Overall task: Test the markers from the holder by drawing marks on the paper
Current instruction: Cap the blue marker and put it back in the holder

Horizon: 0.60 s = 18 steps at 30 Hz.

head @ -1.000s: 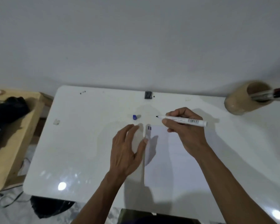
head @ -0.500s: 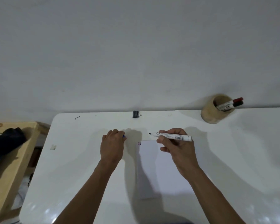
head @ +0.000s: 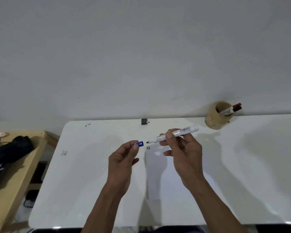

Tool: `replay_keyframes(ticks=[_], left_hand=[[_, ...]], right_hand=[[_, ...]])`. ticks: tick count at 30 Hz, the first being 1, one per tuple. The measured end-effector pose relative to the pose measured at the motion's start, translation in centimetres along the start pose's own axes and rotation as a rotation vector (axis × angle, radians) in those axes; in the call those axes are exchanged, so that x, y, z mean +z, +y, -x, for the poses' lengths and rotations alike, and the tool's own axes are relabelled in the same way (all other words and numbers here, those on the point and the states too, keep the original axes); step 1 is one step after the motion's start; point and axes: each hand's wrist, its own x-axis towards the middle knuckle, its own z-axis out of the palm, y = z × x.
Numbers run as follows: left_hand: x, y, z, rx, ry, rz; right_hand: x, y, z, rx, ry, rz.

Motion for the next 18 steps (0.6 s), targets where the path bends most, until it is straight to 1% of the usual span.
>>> replay_keyframes(ticks=[5, 13, 18], left_hand=[[-0.6, 0.0, 2.7, -0.048, -0.040, 0.094], [-1.3, -0.5, 4.6, -0.088, -0.062, 0.136], [-1.2, -0.8, 4.6, -0.075, -0.128, 0.112]], right_hand=[[0.8, 0.4, 2.8, -0.005, 0.000, 0.033], [1.4, 1.0, 5.4, 0.014, -0.016, 0.047], [0.9, 1.1, 5.9, 0.036, -0.003, 0.040]])
